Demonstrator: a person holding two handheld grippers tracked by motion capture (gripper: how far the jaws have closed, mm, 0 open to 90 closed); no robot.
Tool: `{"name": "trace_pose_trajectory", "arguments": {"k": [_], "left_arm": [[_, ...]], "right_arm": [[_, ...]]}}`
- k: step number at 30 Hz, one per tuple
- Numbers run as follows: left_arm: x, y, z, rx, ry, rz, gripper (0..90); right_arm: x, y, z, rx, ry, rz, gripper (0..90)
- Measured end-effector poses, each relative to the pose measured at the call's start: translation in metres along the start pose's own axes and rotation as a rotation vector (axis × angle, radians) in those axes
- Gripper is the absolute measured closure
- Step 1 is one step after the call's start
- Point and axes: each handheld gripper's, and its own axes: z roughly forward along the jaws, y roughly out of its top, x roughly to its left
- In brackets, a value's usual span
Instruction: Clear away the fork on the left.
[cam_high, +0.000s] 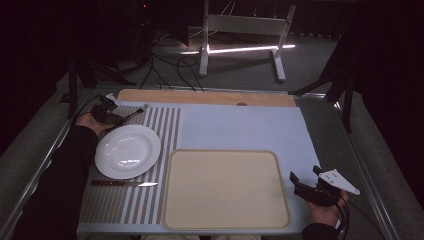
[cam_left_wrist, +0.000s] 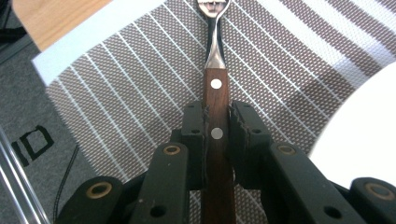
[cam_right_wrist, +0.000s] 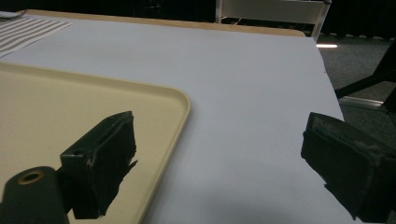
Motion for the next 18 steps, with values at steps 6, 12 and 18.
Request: {"name": "trace_pose_trajectory", "arguments": {"k": [6, 12, 18], "left_arm": [[0.001, 0.0, -0.011, -0.032, 0.009, -0.02, 77.6], [-0.003, -0.001, -0.024, -0.068, 0.024, -0.034, 77.7], [-0.007, -0.004, -0.034, -0.104, 0.027, -0.051, 77.7]], "right_arm": [[0.0, 0.001, 0.0, -0.003, 0.005, 0.0, 9.9], [0.001, 0.002, 0.0, -0.006, 0.007, -0.006, 9.9], [0.003, 0.003, 0.002, -0.006, 0.012, -0.009, 9.9]]}}
